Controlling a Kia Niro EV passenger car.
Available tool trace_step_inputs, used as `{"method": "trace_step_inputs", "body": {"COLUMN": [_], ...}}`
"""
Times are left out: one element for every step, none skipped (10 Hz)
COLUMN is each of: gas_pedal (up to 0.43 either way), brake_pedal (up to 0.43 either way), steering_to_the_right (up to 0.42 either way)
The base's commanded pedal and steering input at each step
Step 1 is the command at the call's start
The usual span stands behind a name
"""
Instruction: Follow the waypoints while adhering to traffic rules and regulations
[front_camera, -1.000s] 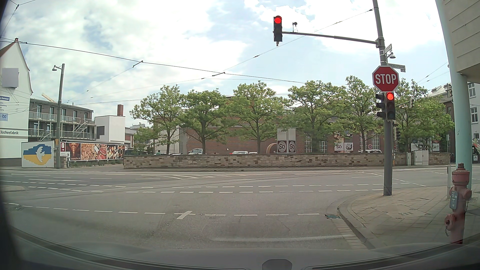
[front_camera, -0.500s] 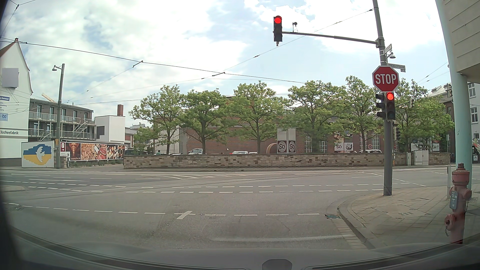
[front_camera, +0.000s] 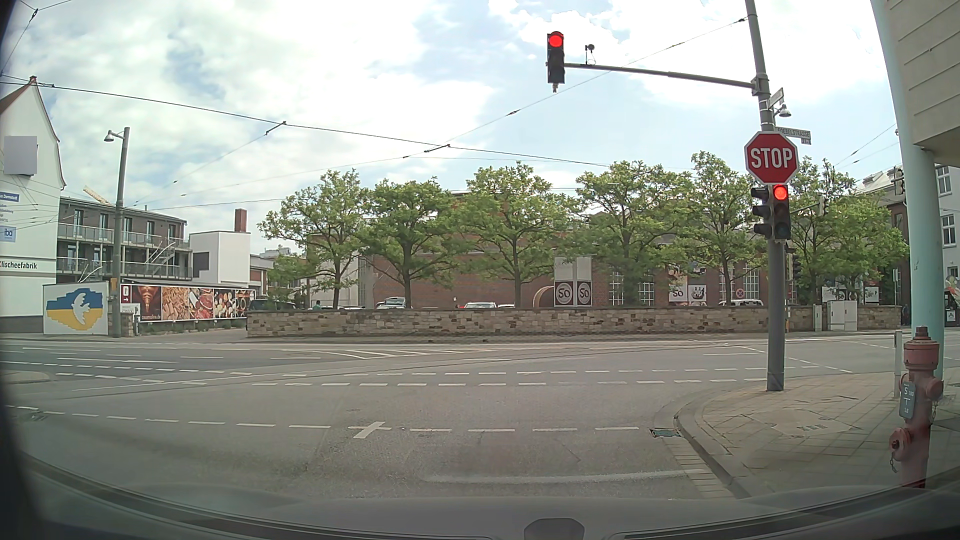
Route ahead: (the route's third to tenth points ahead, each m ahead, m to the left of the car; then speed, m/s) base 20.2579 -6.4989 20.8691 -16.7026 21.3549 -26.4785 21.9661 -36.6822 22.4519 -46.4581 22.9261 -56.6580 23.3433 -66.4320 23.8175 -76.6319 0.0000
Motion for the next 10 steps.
{"method": "trace_step_inputs", "body": {"gas_pedal": [0.0,0.0,0.0,0.0,0.0,0.0,0.0,0.0,0.0,0.0], "brake_pedal": [0.323,0.323,0.317,0.323,0.323,0.323,0.323,0.323,0.323,0.323], "steering_to_the_right": [0.036,0.036,0.036,0.036,0.036,0.036,0.036,0.036,0.036,0.036]}}
